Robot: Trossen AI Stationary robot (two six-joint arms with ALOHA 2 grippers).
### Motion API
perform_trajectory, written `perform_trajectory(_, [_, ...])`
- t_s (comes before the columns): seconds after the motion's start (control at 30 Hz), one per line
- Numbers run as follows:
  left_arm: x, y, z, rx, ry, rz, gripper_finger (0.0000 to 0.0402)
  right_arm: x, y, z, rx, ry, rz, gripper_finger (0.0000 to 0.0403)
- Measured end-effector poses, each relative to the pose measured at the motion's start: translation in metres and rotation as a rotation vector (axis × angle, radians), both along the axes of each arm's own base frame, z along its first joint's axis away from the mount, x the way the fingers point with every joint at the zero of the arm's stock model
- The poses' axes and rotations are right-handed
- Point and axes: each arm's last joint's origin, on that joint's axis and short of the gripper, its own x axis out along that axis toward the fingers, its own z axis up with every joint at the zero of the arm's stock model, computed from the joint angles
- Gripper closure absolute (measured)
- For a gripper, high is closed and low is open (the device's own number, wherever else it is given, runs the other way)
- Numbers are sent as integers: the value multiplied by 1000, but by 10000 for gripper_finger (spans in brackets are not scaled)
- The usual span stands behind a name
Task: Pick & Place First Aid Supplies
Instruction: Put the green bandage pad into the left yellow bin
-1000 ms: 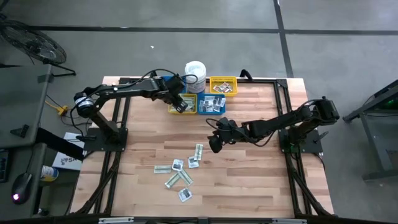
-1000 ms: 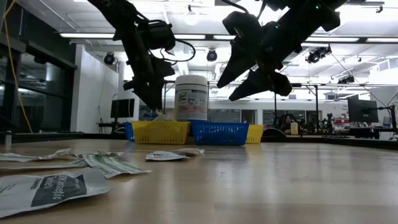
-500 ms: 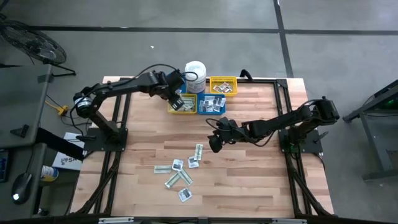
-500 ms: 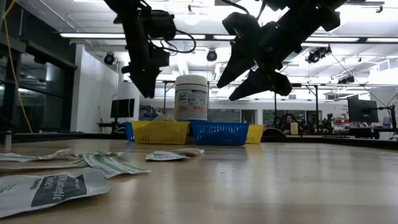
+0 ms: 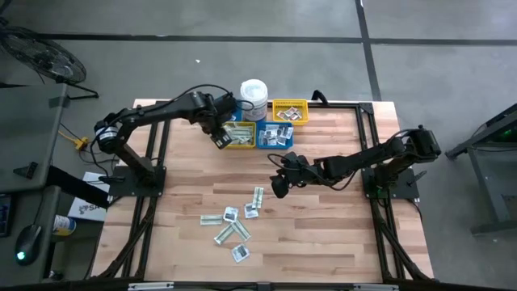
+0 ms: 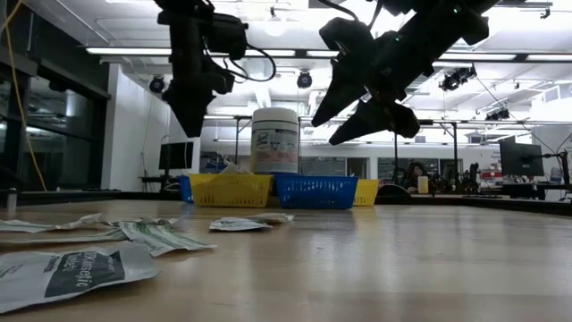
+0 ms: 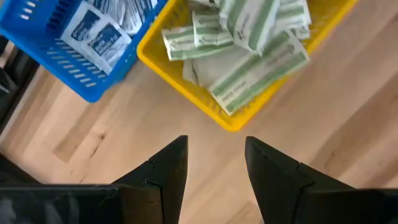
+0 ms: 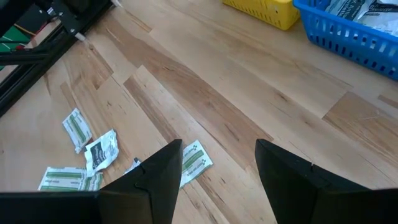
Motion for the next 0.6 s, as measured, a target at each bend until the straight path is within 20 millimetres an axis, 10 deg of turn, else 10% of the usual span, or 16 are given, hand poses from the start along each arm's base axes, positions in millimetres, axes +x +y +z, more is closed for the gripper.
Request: perform_trajectory(0.6, [-33, -72, -22, -67, -47, -38, 243, 0, 0, 0, 12, -1, -5, 206])
